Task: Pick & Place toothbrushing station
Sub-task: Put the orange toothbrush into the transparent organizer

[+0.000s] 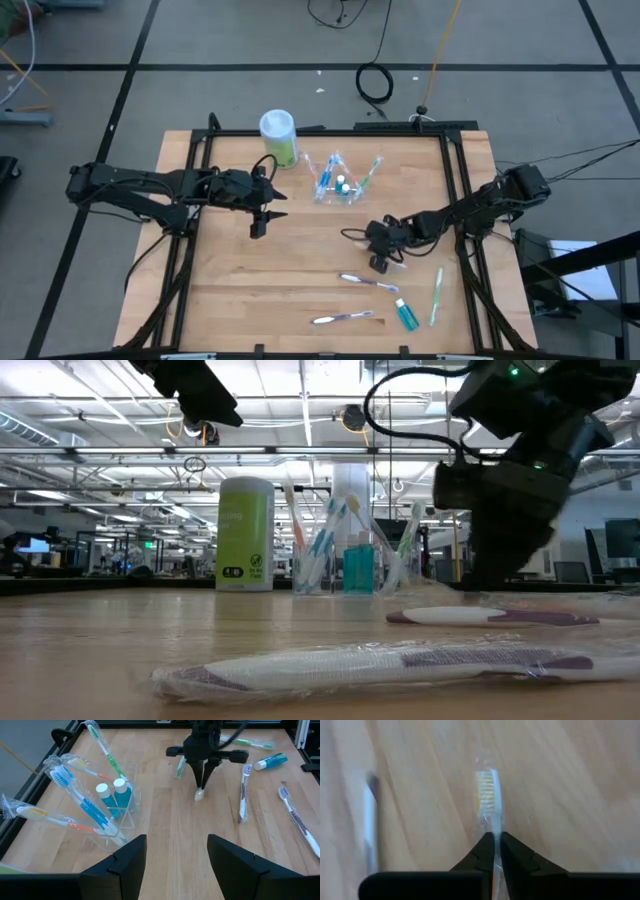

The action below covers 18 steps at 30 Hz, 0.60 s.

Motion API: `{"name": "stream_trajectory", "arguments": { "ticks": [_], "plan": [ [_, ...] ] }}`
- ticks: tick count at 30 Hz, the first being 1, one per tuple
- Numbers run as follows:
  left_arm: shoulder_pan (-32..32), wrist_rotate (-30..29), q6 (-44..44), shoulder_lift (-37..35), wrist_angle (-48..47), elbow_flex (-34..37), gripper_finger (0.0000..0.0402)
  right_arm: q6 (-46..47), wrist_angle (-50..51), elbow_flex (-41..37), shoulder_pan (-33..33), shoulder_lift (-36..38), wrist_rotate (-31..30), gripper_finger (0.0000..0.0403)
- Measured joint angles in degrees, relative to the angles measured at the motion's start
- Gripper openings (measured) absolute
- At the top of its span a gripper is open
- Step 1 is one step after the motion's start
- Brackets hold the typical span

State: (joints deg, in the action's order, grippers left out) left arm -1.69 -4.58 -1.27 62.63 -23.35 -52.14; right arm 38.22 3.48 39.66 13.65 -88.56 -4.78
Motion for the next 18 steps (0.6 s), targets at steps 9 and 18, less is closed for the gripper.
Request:
{"name": "stream_trajectory", "arguments": {
  "ticks": [9, 18],
  "plan": [
    [0.0, -0.01, -0.01, 0.0, -0.02, 0.0, 0.0216, -6.18, -15.24, 0.05, -6.9, 6.38, -3.17, 0.0005],
    [0.0, -0.01, 0.65, 0.0, -0.01, 0.0, 0.0216, -37.86, -39.0, 0.16, -12.61, 13.55, -20.75, 0.0005]
  ]
}}
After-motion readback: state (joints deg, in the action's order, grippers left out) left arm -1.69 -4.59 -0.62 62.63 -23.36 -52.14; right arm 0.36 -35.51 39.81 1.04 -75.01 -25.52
